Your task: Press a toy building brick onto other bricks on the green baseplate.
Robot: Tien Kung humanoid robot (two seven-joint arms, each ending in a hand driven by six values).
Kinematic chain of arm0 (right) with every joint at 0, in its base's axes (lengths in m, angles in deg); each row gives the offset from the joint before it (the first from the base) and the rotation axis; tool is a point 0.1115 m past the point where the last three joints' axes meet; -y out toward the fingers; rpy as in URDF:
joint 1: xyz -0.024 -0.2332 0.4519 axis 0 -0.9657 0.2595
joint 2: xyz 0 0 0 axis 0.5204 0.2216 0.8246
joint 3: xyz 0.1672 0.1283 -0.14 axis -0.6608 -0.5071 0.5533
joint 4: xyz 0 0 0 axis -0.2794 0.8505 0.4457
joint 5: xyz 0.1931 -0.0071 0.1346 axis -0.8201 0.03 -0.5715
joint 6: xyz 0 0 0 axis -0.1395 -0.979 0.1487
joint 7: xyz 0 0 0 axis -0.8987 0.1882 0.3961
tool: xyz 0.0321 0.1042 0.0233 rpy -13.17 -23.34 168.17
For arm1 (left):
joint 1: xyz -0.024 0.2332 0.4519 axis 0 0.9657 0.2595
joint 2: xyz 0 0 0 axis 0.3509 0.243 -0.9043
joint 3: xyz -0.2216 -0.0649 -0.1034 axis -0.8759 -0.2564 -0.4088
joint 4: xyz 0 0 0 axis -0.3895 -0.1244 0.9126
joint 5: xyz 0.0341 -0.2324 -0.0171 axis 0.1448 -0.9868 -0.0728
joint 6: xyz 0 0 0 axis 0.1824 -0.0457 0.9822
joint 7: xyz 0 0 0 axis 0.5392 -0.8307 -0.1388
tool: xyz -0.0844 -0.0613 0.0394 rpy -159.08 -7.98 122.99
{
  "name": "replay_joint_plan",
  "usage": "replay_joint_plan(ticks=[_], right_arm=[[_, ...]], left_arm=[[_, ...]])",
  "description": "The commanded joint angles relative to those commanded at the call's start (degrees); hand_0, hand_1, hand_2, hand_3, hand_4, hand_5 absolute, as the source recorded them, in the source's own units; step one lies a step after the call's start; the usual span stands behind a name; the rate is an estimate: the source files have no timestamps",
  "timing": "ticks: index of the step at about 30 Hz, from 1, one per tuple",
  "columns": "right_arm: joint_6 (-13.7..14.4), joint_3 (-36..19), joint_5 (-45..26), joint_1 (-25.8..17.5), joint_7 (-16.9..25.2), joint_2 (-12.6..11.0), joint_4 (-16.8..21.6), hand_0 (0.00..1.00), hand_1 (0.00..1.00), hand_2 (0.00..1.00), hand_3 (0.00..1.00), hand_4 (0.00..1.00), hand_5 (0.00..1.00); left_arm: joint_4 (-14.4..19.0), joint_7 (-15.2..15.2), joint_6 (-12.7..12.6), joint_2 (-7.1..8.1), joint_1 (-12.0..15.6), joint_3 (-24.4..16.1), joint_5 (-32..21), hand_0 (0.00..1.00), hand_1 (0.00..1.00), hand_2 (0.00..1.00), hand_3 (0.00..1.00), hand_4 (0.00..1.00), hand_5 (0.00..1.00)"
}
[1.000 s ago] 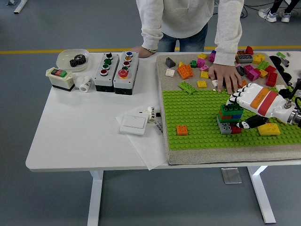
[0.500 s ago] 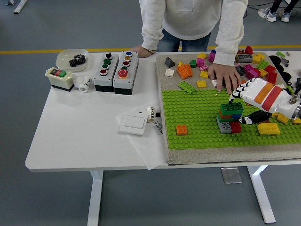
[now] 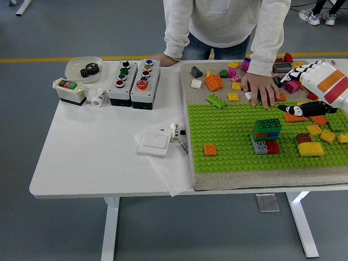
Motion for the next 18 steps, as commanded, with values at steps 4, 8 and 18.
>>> replay_joint_plan(ticks=[4,8,18], right_arm=[[-10.06,-9.60,-10.04,-5.35,-3.01,-1.84,6.72,0.518,0.592,0.672,0.586,0.865,0.490],[-19.29,-17.30,-19.35,-8.65,-8.71,-2.26,10.28,0.648,0.680,0.732,0.627,0.894,0.559],[-37.10,-35.83,-43.56,-18.19,-28.11,-0.24,16.84,0.705,0.717,0.758,0.705,0.947,0.681]], left_arm=[[-0.05,-0.04,-0.01,-0.07,0.10,-0.16,0.11,0.717,0.749,0.752,0.614,0.678,0.600],[-0.08,-0.14,0.09,-0.15,0.25,-0.32,0.35,0.717,0.749,0.752,0.613,0.677,0.600],[-0.12,-0.03,0.55,-0.60,1.21,-0.24,0.75,0.715,0.750,0.752,0.614,0.677,0.601]])
